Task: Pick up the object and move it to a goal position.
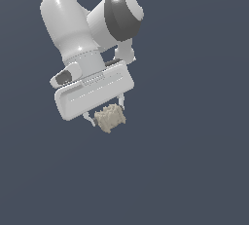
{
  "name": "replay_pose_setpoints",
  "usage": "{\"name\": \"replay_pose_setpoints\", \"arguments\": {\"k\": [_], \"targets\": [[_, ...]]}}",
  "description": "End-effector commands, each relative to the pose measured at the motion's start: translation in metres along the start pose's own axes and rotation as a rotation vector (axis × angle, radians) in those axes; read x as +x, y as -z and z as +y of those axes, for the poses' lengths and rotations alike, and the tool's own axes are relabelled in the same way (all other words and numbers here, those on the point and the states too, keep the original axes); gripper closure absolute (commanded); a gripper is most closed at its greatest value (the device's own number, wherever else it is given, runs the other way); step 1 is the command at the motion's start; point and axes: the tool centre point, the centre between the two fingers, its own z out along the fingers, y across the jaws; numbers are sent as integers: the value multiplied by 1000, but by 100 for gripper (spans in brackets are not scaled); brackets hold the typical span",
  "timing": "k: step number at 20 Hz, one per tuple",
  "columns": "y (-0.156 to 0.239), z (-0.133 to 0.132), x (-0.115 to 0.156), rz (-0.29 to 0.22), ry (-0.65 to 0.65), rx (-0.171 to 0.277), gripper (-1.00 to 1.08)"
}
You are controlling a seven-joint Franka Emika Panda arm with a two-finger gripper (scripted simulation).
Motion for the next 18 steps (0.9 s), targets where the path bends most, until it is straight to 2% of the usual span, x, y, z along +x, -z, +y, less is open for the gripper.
{"name": "replay_pose_setpoints", "arguments": {"k": [1, 10, 18], "targets": [[13, 8, 11, 40, 27, 11, 108], [61, 35, 46, 178, 121, 53, 108], [92, 51, 65, 261, 178, 81, 108]]}}
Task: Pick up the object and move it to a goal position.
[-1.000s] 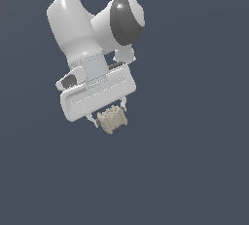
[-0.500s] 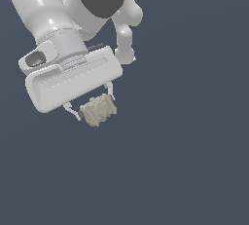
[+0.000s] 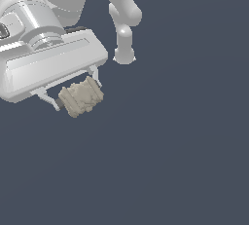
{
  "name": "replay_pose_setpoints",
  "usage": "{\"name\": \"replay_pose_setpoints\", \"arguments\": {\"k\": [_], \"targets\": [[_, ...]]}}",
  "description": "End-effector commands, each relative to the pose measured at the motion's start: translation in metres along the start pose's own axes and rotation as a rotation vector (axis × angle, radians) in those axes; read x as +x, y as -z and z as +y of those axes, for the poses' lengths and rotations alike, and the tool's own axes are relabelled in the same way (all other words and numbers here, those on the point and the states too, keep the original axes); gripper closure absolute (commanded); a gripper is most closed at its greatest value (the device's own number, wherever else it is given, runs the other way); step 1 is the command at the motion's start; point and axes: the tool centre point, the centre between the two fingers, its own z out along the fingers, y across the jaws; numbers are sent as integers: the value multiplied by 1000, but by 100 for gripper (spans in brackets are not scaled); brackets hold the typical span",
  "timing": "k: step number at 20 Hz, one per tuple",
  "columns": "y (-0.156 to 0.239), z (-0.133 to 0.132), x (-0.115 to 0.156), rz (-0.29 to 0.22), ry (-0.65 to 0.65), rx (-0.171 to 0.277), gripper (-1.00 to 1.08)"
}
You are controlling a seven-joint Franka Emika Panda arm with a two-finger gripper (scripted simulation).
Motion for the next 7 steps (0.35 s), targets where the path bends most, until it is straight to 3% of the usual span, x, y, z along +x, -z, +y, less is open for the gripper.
{"name": "replay_pose_setpoints", "arguments": {"k": [1, 7], "targets": [[6, 4, 6, 20, 14, 8, 108], [11, 8, 10, 36, 24, 15, 108]]}}
